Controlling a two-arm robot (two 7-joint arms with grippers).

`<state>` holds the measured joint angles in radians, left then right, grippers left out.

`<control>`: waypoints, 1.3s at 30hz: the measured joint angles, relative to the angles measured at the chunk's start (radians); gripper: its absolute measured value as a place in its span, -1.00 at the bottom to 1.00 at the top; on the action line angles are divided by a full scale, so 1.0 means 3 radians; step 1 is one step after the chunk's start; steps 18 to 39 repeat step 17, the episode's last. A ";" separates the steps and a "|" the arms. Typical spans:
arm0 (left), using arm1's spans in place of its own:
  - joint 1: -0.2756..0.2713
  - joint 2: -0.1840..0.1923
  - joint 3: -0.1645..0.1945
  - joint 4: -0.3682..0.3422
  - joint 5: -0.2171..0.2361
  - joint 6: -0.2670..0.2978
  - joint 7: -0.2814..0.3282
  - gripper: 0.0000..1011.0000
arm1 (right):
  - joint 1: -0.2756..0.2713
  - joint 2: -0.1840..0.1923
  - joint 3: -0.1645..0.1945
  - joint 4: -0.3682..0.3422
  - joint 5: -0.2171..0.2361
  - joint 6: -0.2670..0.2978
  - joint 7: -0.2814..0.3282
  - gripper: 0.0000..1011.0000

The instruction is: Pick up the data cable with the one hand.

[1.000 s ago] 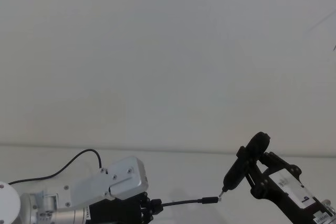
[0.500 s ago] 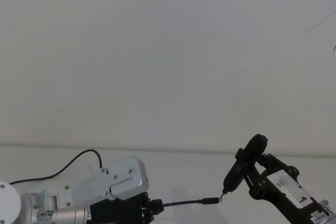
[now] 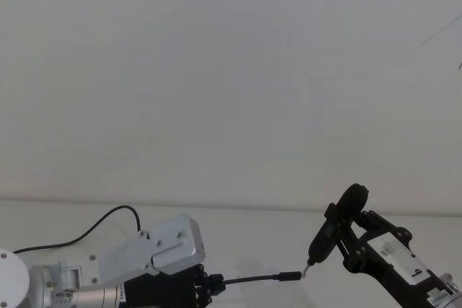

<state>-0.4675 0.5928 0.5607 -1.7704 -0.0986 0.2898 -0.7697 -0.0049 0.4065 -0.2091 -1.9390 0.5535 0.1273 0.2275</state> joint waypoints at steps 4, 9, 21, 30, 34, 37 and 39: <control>0.0000 0.0000 0.0000 0.0000 0.0000 0.0000 0.0000 -0.89 | 0.0004 0.0003 -0.0002 0.0003 0.0003 -0.0001 -0.0004 -0.47; 0.0000 0.0000 0.0000 0.0000 0.0000 0.0000 0.0000 -0.89 | 0.0008 0.0008 -0.0004 0.0005 0.0006 -0.0003 -0.0007 -0.47; 0.0000 0.0000 0.0000 0.0000 0.0001 0.0000 0.0000 -0.89 | 0.0010 0.0011 -0.0007 0.0008 0.0009 -0.0006 -0.0009 -0.47; 0.0000 0.0000 0.0000 0.0000 0.0001 0.0000 0.0000 -0.89 | 0.0010 0.0011 -0.0007 0.0008 0.0009 -0.0006 -0.0009 -0.47; 0.0000 0.0000 0.0000 0.0000 0.0001 0.0000 0.0000 -0.89 | 0.0010 0.0011 -0.0007 0.0008 0.0009 -0.0006 -0.0009 -0.47; 0.0000 0.0000 0.0000 0.0000 0.0001 0.0000 0.0000 -0.89 | 0.0010 0.0011 -0.0007 0.0008 0.0009 -0.0006 -0.0009 -0.47; 0.0000 0.0000 0.0000 0.0000 0.0001 0.0000 0.0000 -0.89 | 0.0010 0.0011 -0.0007 0.0008 0.0009 -0.0006 -0.0009 -0.47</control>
